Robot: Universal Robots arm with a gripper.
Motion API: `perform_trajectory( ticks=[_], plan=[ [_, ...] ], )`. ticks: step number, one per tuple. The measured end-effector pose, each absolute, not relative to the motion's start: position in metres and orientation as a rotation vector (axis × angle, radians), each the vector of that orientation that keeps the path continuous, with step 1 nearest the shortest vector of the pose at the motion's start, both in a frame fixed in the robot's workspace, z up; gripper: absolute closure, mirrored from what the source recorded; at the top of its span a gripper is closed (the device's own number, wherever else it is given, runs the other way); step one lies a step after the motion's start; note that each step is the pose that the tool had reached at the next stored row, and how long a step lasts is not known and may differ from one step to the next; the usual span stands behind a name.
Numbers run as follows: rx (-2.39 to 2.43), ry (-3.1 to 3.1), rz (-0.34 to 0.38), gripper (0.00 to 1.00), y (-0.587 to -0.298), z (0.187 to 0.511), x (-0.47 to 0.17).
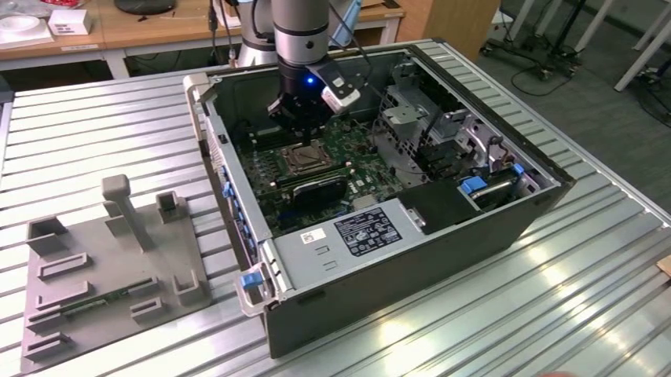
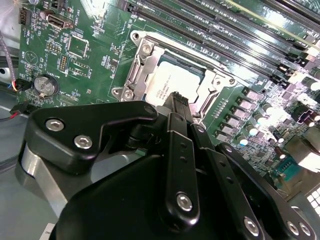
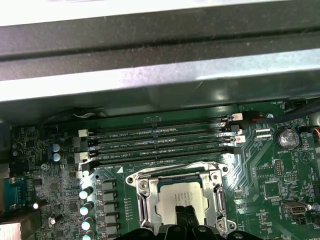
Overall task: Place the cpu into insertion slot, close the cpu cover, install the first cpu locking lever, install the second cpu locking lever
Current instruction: 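Install the second cpu locking lever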
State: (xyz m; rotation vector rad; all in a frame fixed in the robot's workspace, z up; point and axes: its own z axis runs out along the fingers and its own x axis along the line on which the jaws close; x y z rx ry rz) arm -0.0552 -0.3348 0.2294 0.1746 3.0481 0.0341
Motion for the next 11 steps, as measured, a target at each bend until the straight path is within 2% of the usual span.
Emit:
perform_trajectory(
  ticks=[11],
  plan=[
    [0.175,3.048,0.034,0.89,-0.3348,0.2340,-0.0551]
  ],
)
